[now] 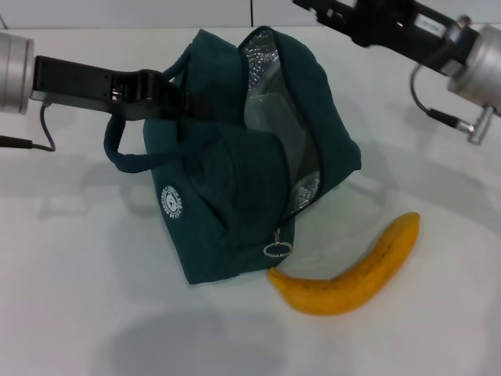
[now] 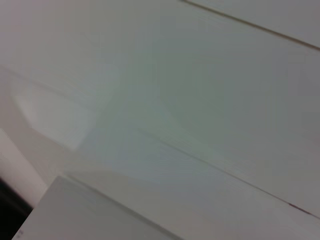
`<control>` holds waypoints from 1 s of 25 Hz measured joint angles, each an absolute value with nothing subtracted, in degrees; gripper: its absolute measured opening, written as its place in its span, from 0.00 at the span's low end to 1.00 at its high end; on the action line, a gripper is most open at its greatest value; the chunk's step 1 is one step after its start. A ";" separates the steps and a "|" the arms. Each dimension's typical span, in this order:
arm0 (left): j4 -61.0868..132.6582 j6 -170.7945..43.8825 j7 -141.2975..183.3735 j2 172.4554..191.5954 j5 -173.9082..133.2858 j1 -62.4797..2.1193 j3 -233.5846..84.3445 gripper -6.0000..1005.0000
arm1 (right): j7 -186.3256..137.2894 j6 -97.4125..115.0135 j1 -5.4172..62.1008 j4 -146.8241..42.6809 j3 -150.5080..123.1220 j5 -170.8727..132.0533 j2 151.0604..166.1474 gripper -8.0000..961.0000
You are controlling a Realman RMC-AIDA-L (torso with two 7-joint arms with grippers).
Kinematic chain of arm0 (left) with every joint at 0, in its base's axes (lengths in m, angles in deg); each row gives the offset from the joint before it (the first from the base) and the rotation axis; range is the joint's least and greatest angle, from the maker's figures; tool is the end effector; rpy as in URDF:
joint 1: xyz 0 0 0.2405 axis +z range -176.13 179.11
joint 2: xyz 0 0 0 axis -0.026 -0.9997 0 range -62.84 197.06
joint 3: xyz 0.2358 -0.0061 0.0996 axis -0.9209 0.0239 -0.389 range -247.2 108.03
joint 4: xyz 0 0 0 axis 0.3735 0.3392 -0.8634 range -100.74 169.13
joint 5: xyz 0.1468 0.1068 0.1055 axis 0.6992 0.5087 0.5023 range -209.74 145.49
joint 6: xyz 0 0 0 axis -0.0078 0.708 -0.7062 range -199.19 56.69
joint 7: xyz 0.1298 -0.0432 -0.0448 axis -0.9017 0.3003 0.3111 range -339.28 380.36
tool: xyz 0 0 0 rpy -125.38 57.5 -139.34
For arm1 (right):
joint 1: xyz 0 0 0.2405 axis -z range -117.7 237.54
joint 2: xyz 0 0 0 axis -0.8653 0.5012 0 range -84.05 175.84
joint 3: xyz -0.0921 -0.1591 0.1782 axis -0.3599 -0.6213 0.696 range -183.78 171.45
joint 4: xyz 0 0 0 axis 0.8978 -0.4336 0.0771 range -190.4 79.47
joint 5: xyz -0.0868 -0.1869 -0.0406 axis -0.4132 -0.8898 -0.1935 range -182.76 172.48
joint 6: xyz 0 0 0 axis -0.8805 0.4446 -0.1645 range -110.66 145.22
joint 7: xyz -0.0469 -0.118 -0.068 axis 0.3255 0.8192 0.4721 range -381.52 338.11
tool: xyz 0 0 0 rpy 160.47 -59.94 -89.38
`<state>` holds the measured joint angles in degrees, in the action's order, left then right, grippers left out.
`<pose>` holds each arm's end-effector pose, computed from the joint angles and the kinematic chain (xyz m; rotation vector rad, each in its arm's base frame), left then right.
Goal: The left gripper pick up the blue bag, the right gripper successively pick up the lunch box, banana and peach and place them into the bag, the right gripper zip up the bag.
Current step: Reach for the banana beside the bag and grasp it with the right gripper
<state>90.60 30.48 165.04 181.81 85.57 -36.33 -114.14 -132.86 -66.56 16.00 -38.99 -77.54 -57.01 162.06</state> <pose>-0.1890 0.3608 0.0634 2.6145 1.6189 0.5559 0.1476 0.3877 -0.0099 2.1523 -1.4138 -1.5612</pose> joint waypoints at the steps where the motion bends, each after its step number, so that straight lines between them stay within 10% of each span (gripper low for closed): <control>1: 90.30 30.36 165.04 181.81 85.57 -36.32 -114.15 0.05 | -131.72 -67.30 16.69 -38.71 -77.54 -57.06 161.94 0.68; 25: 87.98 28.23 164.15 181.94 85.50 -33.48 -110.10 0.05 | -116.90 -81.30 22.65 -14.97 -77.04 -93.60 151.90 0.89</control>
<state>87.98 28.23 164.15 181.94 85.50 -33.48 -110.10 -116.90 -81.30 22.65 -14.97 -77.04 -93.60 151.90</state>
